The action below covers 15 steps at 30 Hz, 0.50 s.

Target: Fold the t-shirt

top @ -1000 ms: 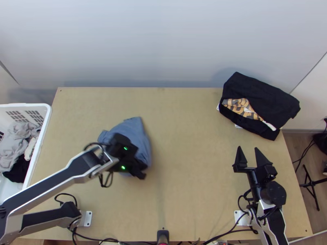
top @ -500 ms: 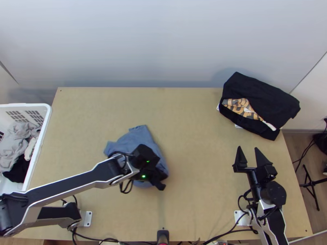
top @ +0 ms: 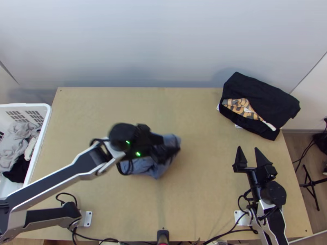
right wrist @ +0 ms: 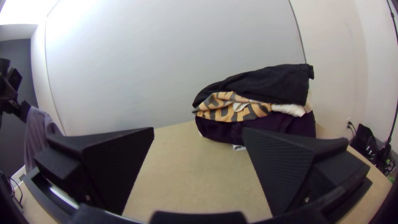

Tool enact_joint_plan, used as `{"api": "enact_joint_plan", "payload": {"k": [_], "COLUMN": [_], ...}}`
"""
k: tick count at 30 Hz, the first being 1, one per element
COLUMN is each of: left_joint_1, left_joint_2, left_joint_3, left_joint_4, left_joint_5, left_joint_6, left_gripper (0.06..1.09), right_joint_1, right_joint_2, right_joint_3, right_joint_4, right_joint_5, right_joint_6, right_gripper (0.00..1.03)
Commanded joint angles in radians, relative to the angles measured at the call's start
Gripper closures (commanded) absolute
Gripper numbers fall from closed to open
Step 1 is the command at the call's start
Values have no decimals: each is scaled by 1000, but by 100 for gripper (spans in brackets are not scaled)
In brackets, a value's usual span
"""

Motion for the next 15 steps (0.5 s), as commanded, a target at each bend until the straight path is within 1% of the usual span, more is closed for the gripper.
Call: {"api": "enact_joint_plan", "payload": {"k": [1,3,5,6,7,9,10,12,13,15], "left_joint_1": [132,134,112,97,77,28,8,-17,-20,-4], "left_joint_2": [-47,-24,16,44,79,166,211,257,268,257], "left_joint_3": [-45,-97,-131,-122,-96,-5,41,114,143,186], "left_joint_4": [10,20,-3,-59,-158,-397,-490,-604,-635,-645], "left_joint_5": [3,2,0,-9,-20,-110,-158,-254,-279,-282], "left_joint_6": [-19,0,32,50,79,164,210,257,265,265], "left_gripper": [10,10,10,10,10,10,10,10,10,10], "right_joint_1": [0,0,0,0,0,0,0,0,0,0], "right_joint_2": [0,0,0,0,0,0,0,0,0,0], "right_joint_3": [0,0,0,0,0,0,0,0,0,0], "right_joint_4": [0,0,0,0,0,0,0,0,0,0], "right_joint_5": [0,0,0,0,0,0,0,0,0,0], "right_joint_6": [0,0,0,0,0,0,0,0,0,0], "right_gripper": [4,4,4,4,4,4,4,4,4,4]}}
